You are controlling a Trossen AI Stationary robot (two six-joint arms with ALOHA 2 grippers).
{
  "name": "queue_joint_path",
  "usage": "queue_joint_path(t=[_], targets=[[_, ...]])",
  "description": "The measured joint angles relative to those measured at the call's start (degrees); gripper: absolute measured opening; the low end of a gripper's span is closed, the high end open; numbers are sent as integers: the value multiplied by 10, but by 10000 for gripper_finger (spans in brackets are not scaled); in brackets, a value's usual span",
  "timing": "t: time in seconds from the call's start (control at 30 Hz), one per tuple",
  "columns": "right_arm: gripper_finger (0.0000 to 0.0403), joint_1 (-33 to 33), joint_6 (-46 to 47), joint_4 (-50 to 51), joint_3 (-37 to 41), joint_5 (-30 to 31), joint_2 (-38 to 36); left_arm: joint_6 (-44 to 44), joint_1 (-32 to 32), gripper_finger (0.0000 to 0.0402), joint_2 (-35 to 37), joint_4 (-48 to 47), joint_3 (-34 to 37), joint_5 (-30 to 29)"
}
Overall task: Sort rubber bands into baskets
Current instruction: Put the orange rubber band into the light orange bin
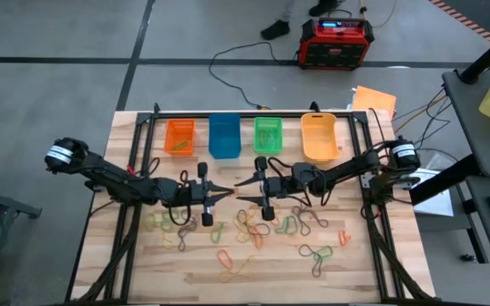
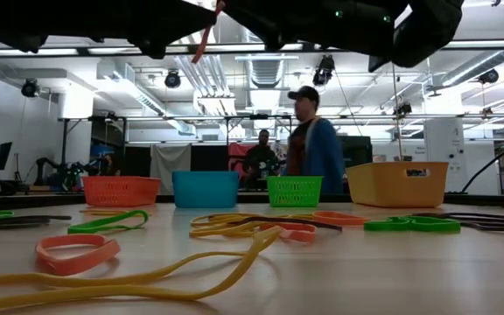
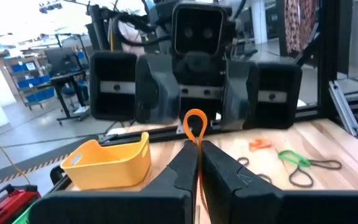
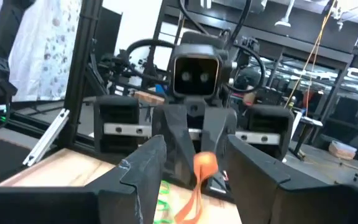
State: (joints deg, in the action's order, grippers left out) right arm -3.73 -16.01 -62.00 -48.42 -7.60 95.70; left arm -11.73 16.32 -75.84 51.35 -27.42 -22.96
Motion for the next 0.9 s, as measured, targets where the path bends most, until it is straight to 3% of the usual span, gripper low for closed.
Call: queue_joint_path(t=[0.6,0.9], targets=[[78,12,12,2,0,0,0,-13,-4,0,-27,50,0,14],[16,12,1,9,0,-28,0,-15,-4,0,-35,61,0,12]])
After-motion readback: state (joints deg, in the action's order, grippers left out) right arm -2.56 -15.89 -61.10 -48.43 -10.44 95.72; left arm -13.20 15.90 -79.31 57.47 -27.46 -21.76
